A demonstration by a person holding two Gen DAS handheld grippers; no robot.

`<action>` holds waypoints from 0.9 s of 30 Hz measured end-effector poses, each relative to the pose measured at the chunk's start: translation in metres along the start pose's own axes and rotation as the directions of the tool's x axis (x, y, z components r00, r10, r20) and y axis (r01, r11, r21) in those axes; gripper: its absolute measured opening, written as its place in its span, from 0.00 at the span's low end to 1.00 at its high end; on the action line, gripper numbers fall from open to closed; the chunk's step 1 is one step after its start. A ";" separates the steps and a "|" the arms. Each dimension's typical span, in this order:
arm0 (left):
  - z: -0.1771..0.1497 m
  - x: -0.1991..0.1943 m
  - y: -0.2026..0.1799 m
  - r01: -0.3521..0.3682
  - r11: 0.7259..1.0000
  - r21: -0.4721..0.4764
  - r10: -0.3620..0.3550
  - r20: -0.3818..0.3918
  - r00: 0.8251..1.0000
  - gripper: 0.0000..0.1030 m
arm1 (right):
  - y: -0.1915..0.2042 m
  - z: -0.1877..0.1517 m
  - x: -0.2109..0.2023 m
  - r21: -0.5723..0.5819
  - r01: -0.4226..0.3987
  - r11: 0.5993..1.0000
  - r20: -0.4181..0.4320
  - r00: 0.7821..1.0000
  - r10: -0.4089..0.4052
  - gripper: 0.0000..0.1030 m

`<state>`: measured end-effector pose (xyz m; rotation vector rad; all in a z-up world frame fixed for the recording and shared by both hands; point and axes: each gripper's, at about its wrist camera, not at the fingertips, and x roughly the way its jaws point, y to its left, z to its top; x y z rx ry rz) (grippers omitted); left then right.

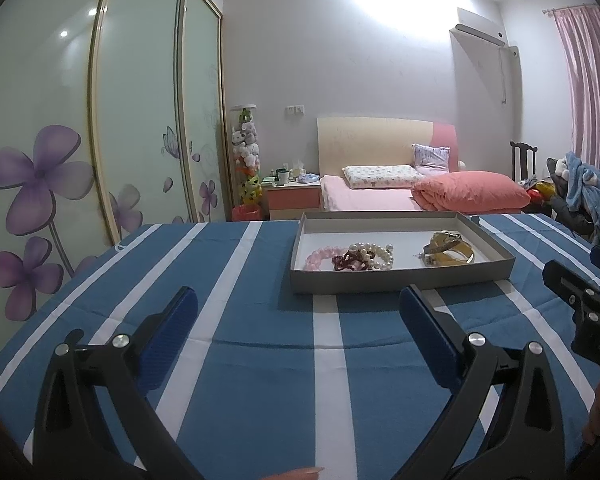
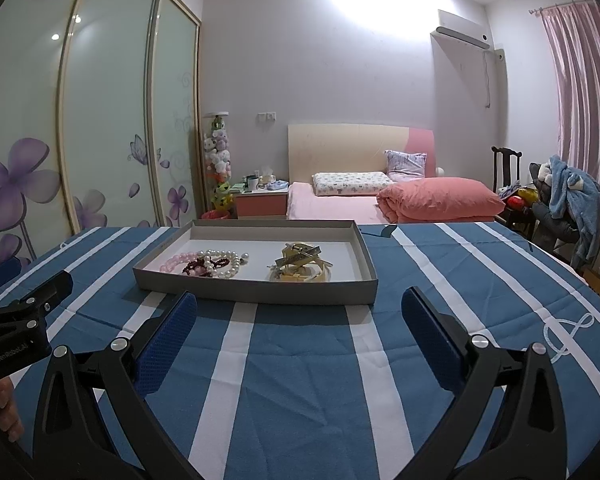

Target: Organize jewelry

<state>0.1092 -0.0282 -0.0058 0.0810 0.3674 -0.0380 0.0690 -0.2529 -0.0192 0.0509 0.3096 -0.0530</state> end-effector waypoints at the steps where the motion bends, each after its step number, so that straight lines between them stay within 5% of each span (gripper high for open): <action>1: 0.000 0.000 0.000 -0.001 1.000 0.000 0.001 -0.002 1.000 0.96 | 0.000 -0.001 -0.001 0.000 0.000 1.000 -0.001 1.000 0.000 0.98; 27: 0.000 0.001 0.000 -0.001 1.000 0.001 0.001 -0.009 1.000 0.96 | -0.001 0.001 0.000 0.002 -0.002 1.000 -0.003 1.000 0.002 0.98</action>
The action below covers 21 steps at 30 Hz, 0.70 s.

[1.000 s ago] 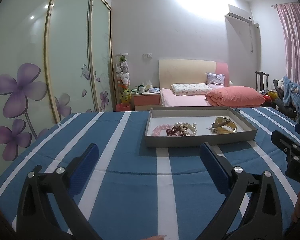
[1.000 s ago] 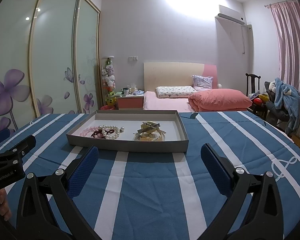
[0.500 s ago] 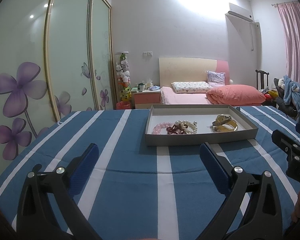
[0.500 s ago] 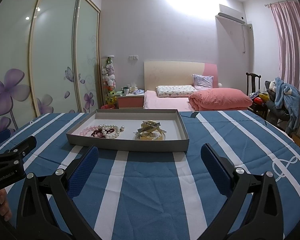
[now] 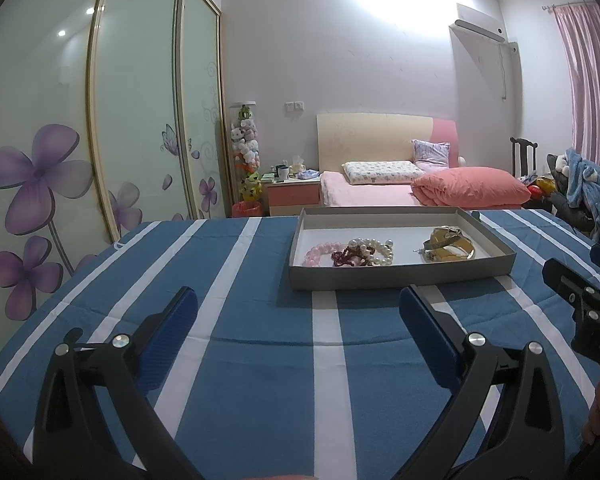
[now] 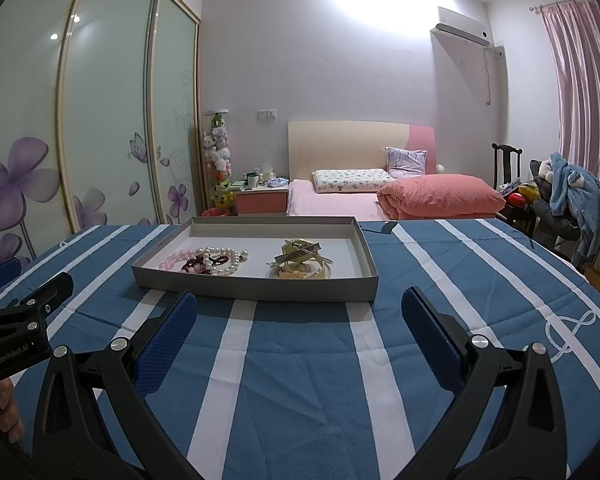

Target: Organize jewelry

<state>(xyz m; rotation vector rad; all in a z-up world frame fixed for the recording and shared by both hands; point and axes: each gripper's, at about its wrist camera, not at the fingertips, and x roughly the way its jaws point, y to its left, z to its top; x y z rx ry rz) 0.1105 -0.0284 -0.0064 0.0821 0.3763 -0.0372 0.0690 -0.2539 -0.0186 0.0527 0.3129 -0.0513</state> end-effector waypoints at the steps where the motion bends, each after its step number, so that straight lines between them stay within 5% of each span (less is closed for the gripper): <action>1: 0.000 0.000 0.000 0.000 1.000 0.000 0.000 -0.001 1.000 0.96 | 0.000 0.000 0.000 0.000 0.000 1.000 0.000 1.000 0.000 0.98; 21: -0.003 0.002 -0.001 0.001 1.000 0.002 -0.001 -0.004 1.000 0.96 | 0.000 0.001 0.000 0.002 0.000 1.000 -0.003 1.000 0.000 0.98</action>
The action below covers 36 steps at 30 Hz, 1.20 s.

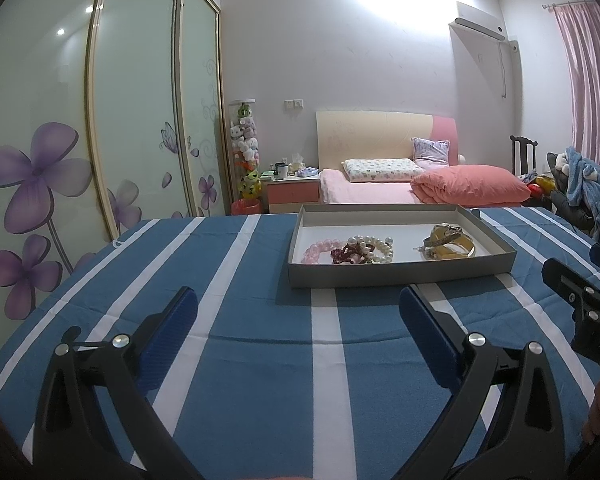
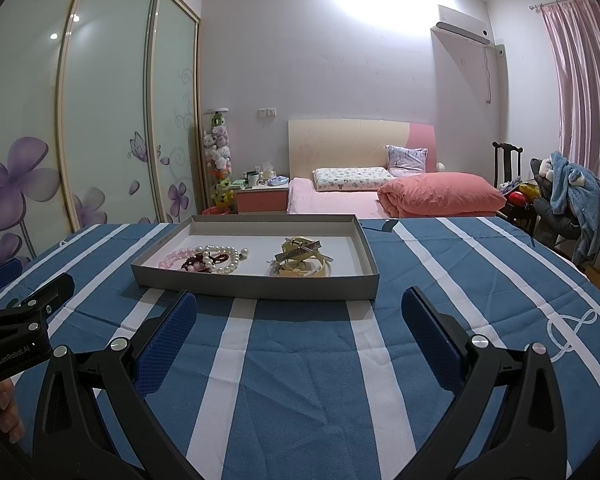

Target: Organize jewelry

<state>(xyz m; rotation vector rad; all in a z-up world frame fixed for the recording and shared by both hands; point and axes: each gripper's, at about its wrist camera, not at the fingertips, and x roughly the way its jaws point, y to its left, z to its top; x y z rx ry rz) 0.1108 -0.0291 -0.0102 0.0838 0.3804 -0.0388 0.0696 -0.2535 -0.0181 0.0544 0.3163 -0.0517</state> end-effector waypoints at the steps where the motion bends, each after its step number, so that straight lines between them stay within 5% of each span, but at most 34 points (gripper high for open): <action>1: 0.000 0.000 0.000 0.000 1.000 0.000 0.000 0.000 1.000 0.96 | 0.000 0.000 -0.001 0.000 0.000 1.000 0.000 1.000 0.000 0.98; 36: -0.005 0.001 0.000 0.002 1.000 -0.003 -0.002 -0.009 1.000 0.96 | 0.001 -0.006 -0.002 0.001 -0.002 1.000 -0.004 1.000 0.002 0.98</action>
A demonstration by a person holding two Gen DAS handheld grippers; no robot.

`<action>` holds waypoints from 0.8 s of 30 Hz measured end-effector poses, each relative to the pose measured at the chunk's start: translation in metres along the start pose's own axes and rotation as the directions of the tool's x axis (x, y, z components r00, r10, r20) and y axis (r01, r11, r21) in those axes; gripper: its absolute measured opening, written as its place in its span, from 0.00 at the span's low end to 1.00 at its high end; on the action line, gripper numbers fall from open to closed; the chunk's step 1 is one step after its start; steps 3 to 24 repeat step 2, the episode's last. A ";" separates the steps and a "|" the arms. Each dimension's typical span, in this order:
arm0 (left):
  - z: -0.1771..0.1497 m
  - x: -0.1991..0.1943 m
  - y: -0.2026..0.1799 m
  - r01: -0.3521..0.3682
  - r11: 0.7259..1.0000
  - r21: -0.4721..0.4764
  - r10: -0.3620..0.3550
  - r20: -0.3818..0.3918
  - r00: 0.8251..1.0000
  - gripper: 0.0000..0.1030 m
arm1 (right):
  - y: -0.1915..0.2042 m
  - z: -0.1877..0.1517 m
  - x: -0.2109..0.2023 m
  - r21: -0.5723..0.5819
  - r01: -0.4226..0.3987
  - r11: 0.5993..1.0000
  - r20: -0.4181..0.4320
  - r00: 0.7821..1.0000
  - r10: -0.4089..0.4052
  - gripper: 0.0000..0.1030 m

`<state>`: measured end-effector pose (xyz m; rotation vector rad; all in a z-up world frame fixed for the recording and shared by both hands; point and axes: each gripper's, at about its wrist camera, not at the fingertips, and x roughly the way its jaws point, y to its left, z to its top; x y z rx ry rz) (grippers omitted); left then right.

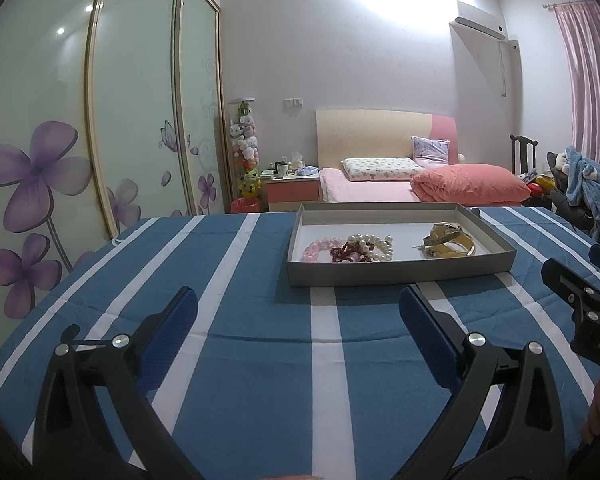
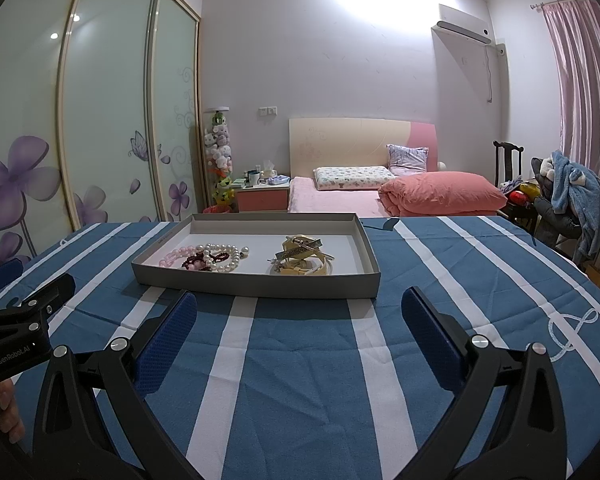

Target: Organize jewelry

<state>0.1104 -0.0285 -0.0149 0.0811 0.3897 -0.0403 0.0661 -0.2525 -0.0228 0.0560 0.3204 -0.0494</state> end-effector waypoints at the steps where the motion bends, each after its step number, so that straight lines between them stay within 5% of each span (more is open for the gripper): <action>1: 0.001 0.000 0.000 -0.001 1.000 0.001 0.001 0.001 1.000 0.96 | -0.001 0.001 0.001 -0.001 0.000 1.000 0.000 1.000 0.000 0.98; 24: 0.000 0.000 0.000 0.000 1.000 0.001 0.000 0.001 1.000 0.96 | -0.001 0.002 0.001 -0.001 0.000 1.000 0.000 1.000 0.000 0.98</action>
